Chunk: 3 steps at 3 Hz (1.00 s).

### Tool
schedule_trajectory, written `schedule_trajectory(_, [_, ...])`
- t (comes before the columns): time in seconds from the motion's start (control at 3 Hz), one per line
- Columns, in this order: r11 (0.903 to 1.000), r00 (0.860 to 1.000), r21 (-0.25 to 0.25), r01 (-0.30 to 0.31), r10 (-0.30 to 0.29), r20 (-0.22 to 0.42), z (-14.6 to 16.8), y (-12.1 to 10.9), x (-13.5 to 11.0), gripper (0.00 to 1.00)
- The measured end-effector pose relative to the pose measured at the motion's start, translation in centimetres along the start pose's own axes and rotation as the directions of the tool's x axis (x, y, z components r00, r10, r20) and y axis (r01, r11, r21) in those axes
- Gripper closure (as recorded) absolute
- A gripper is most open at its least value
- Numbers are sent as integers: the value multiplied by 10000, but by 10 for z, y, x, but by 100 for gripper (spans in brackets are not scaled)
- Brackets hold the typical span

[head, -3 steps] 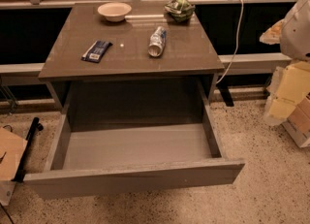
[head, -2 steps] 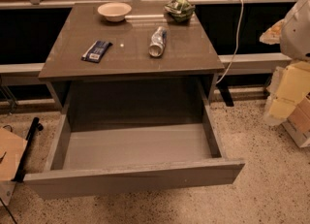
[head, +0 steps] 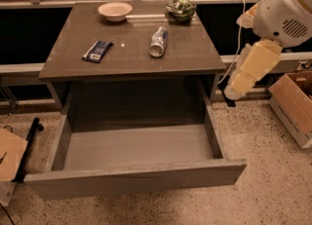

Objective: Place rxbar blueberry into top drawer

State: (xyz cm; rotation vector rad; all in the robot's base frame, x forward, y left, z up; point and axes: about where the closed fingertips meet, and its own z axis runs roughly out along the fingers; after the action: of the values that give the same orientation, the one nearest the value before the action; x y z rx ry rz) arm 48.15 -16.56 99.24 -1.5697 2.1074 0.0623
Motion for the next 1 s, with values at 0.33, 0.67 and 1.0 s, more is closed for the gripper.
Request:
schedule_trajectory(0.33, [9985,9894,96,-531,513,1362,22,-23,-56,0])
schedule_trajectory(0.67, [9979,9887,192,-621,589,1377,23,-22,-58,0])
schedule_trajectory(1.0, [9921,9819,304,-1221,1163,1492,31,-24,-62,0])
